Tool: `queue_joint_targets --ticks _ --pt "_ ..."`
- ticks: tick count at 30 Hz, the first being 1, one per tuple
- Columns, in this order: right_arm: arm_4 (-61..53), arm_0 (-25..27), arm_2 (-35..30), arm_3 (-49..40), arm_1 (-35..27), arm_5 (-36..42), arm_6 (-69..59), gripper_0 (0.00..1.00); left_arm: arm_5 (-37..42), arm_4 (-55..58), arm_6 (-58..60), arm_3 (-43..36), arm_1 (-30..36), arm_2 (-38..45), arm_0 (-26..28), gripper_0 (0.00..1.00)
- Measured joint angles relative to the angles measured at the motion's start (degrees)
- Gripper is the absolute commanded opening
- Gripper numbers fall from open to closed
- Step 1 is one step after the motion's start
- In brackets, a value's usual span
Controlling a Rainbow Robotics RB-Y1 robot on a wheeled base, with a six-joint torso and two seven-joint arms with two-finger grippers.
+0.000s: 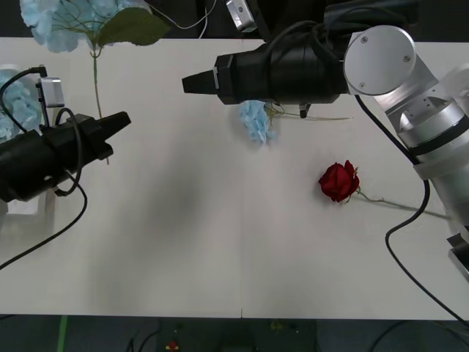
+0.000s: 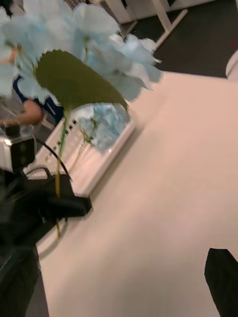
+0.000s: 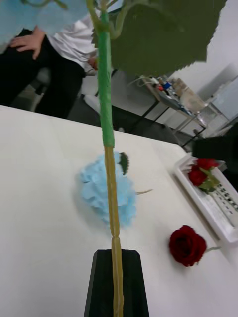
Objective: Put the red flowers into the right box and the blue flowers into the left box
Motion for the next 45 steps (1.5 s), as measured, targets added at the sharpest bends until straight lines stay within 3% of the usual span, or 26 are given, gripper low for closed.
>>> queue_joint_targets --ticks 4,11,17,24,31,40,41,43,45 --pt "-0.02 -0.05 0.08 -0.44 -5.65 7.13 1.97 0.98 2.12 -7.73 0.0 3.34 1.74 6.05 0.0 0.0" --pt "-0.04 -0.08 0.28 -0.67 -16.26 23.05 16.68 0.98 2.75 -21.57 0.0 6.43 3.44 15.51 0.01 0.0" --pt "-0.04 0.3 0.58 -1.11 -24.05 29.83 27.7 0.98 2.11 -27.8 0.0 7.63 5.06 21.68 0.0 0.0" --pt "3.94 6.85 0.65 -7.62 -30.23 29.26 34.38 0.98 -4.49 -31.09 0.0 14.79 5.31 25.7 -0.04 0.0" --pt "6.95 14.55 0.68 -9.84 -31.34 25.75 36.94 0.98 -6.77 -39.44 -0.01 18.97 5.32 28.53 -0.07 0.0" --pt "8.07 15.9 6.37 -3.84 -31.24 17.99 36.94 0.98 -9.79 -44.49 0.0 19.03 5.32 28.61 -0.07 0.01" --pt "8.18 15.9 6.91 -2.73 -31.1 17.54 36.94 0.98 -9.79 -44.69 0.0 19.03 5.32 28.61 -0.07 0.06" --pt "8.47 15.9 7.36 -0.12 -30.36 17.2 36.93 0.98 -9.79 -44.86 0.0 19.04 5.32 28.6 -0.07 0.32" --pt "8.9 15.9 7.36 2.4 -29.22 17.18 36.93 0.98 -9.8 -44.88 0.0 19.04 5.32 28.59 -0.07 0.48"
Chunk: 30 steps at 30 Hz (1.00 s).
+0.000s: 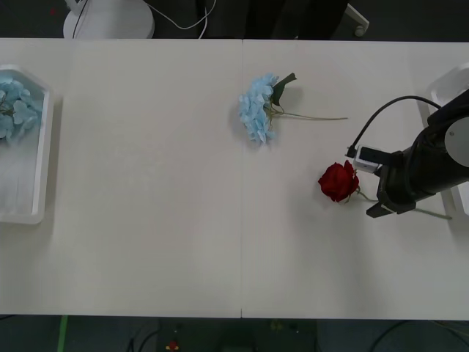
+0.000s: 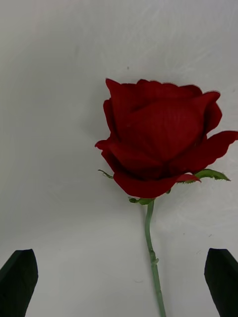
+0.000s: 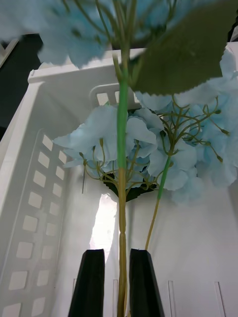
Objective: Put the red flowers into the right box and the blue flowers into the left box
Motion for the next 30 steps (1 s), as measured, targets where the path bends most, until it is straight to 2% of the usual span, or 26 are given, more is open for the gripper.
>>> queue_joint_targets --ticks 1,4,9,14,17,18,24,28,30 --pt "0.27 0.0 0.0 0.94 0.58 0.0 0.0 0.97 0.0 -0.01 0.0 0.0 0.0 -0.01 0.0 0.56" --pt "1.23 0.0 0.0 2.73 2.17 -0.12 0.0 0.98 0.0 -0.01 0.0 0.0 0.0 -0.17 0.0 0.61" --pt "5.37 0.0 0.0 4.09 4.94 -0.54 0.0 0.98 0.03 1.92 0.0 0.0 0.0 -1.13 0.0 0.63" --pt "9.65 0.0 0.0 4.24 7.16 -1.21 0.0 0.98 4.95 13.33 0.0 -0.28 0.22 -4.13 0.0 0.65" --pt "10.34 0.0 0.0 5.29 8.02 -1.29 0.0 0.98 7.12 23.92 -0.05 -1.87 0.63 -8.34 0.0 0.84" --pt "10.36 -0.01 0.0 5.94 8.33 -1.38 0.0 0.98 7.57 27.12 -0.06 -3.0 0.75 -9.9 0.0 1.0" --pt "10.76 -0.04 0.0 9.88 10.11 -1.67 0.0 0.97 7.83 35.69 -0.07 -7.71 1.23 -19.99 -0.3 1.0" --pt "11.21 -0.04 0.0 10.27 10.41 -2.22 0.0 0.88 7.88 44.41 -0.07 -7.71 1.27 -25.93 -0.36 1.0" --pt "11.3 -0.04 0.0 10.27 10.46 -2.79 0.0 0.78 7.88 48.88 -0.07 -7.71 1.28 -28.59 -0.36 1.0"
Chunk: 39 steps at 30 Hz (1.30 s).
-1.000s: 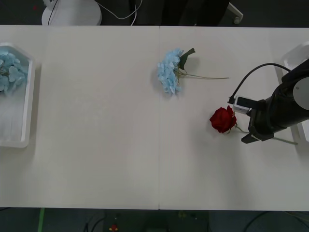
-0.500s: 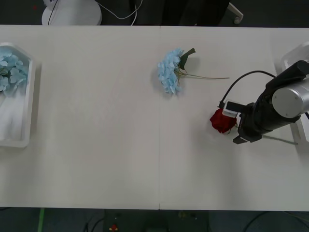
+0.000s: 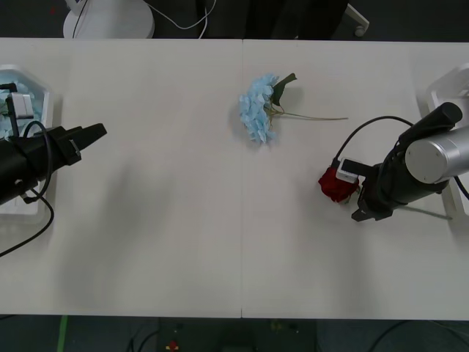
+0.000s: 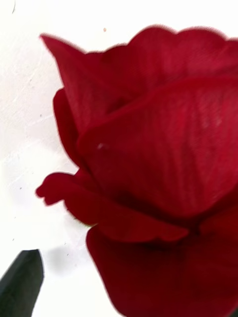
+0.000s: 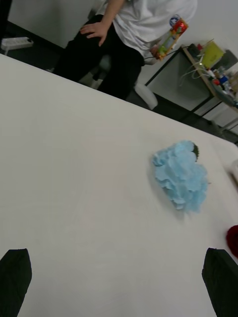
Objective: Put the red flowers into the right box and the blue flowers into the left box
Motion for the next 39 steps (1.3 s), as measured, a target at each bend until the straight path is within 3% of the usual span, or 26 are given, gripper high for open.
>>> queue_joint_targets --ticks 2,13,15,17,18,33,39 --pt "0.35 0.0 0.03 0.0 0.1 -0.46 0.0 0.72 0.0 3.64 0.0 0.0 0.01 -2.12 0.0 1.0" --pt "1.44 -0.22 0.58 2.72 1.64 -3.15 0.0 0.72 0.24 5.96 -3.2 0.01 0.12 -3.88 -0.95 1.0" --pt "1.48 -0.58 1.27 3.2 1.69 -3.93 0.0 0.5 0.24 5.76 -3.2 0.01 0.13 -3.81 -0.96 1.0" --pt "1.68 -0.97 1.79 3.49 1.69 -4.89 0.0 0.1 0.24 4.99 -3.2 0.01 0.14 -3.74 -0.97 1.0" --pt "1.68 -1.1 2.02 3.55 1.69 -5.19 0.0 0.0 0.24 4.69 -3.2 0.01 0.17 -3.71 -0.97 1.0" --pt "-0.17 -1.64 1.8 3.74 1.69 -4.58 0.0 0.0 0.24 2.15 -3.22 0.01 0.1 -3.66 -0.98 1.0" --pt "-5.56 -1.64 -6.22 1.71 1.61 2.01 -0.76 0.0 0.23 1.97 -3.24 0.02 0.03 -3.52 -0.94 1.0"
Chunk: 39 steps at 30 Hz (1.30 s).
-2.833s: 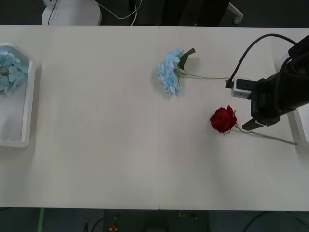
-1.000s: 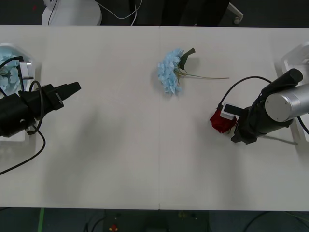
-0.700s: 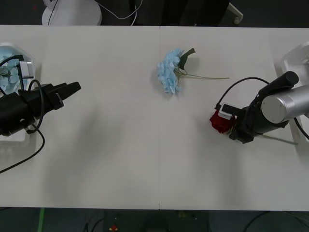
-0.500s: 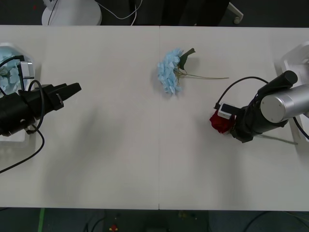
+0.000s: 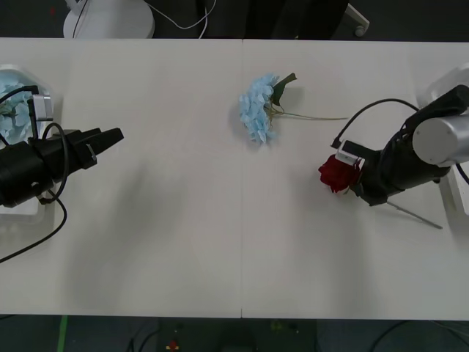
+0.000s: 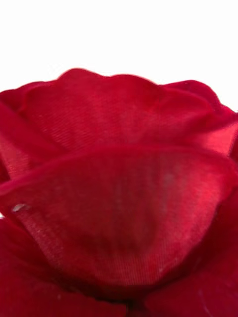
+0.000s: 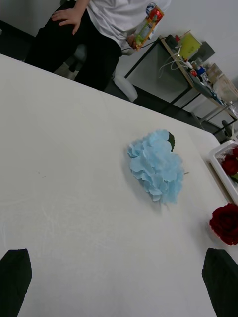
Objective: Put the red flowers into the right box and the blue flowers into the left box
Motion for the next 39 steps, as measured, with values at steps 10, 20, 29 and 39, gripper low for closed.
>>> queue_joint_targets --ticks 10,20,29,39 --pt "-5.91 0.0 -20.19 -2.09 -5.92 4.36 -29.18 0.0 -0.05 -0.01 -0.84 0.0 -0.6 0.08 0.01 1.0" --pt "10.48 0.0 -22.52 1.51 -11.05 -0.25 -47.09 0.0 -0.21 -0.02 -3.22 0.01 -0.84 0.1 0.01 1.0" --pt "25.52 -0.27 -22.48 8.55 -11.07 -11.46 -47.09 0.0 -0.22 -0.02 -3.23 0.01 -0.89 0.1 0.01 1.0" --pt "33.22 -3.37 -22.24 13.39 -11.08 -16.46 -47.09 0.0 -1.25 -0.02 -3.24 0.01 -0.95 0.1 0.01 1.0"
